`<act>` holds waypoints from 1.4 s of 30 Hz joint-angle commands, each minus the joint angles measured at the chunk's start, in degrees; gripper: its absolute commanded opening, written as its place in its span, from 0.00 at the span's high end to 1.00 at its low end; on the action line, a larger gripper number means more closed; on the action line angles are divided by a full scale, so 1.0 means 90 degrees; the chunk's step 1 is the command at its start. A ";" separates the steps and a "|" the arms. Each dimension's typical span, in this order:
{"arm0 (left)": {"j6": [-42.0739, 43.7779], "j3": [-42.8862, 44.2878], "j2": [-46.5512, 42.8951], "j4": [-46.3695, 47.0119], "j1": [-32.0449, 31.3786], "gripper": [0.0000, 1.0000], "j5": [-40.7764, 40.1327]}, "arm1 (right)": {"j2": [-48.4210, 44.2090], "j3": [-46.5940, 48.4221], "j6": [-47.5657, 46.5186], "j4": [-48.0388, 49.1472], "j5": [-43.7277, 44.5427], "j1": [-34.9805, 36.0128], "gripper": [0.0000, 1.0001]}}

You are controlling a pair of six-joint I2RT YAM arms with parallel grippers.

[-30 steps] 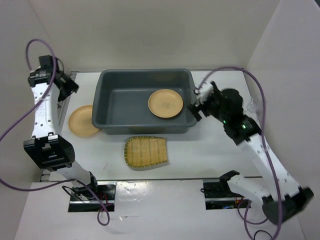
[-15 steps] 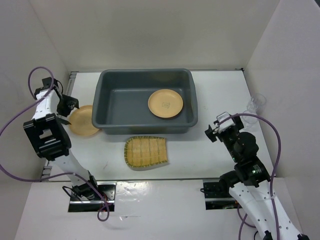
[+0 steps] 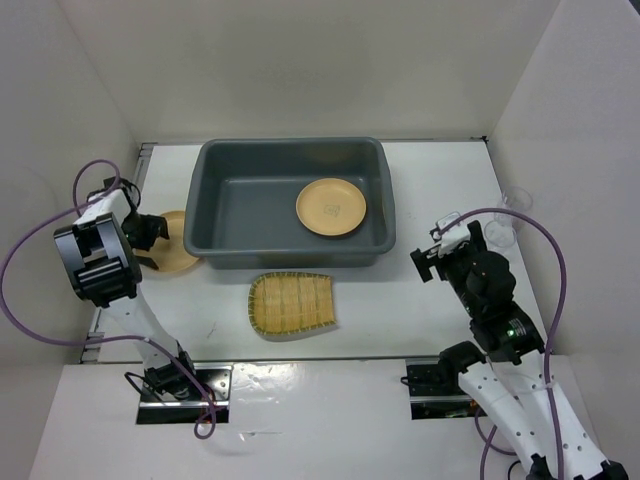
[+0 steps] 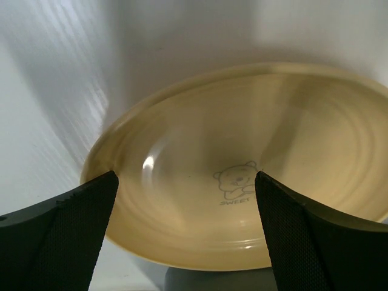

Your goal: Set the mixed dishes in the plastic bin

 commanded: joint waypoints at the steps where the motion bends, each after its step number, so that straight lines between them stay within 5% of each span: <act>1: -0.0173 0.0208 -0.0087 -0.0266 -0.0046 0.00 -0.0714 | 0.0279 0.0061 0.0339 -0.0016 0.0305 0.0038 0.02; 4: -0.0637 0.0394 -0.0282 -0.0841 -0.0116 0.00 -0.1456 | 0.0640 0.0060 0.0417 -0.0015 0.0724 0.0223 0.02; 20: -0.1822 0.0502 -0.1384 -0.1702 -0.0487 0.00 -0.1850 | 0.1022 0.0001 0.0476 0.0112 0.1058 0.1014 0.02; 28: -0.2311 -0.1078 -0.1973 -0.1235 -0.0419 0.00 -0.1314 | 0.1022 0.0001 0.0417 0.0112 0.0999 0.1385 0.02; 42: -0.2204 -0.2036 -0.1523 -0.0395 -0.0291 0.03 -0.0142 | 0.0963 -0.0057 0.0417 0.0112 0.0999 0.1385 0.02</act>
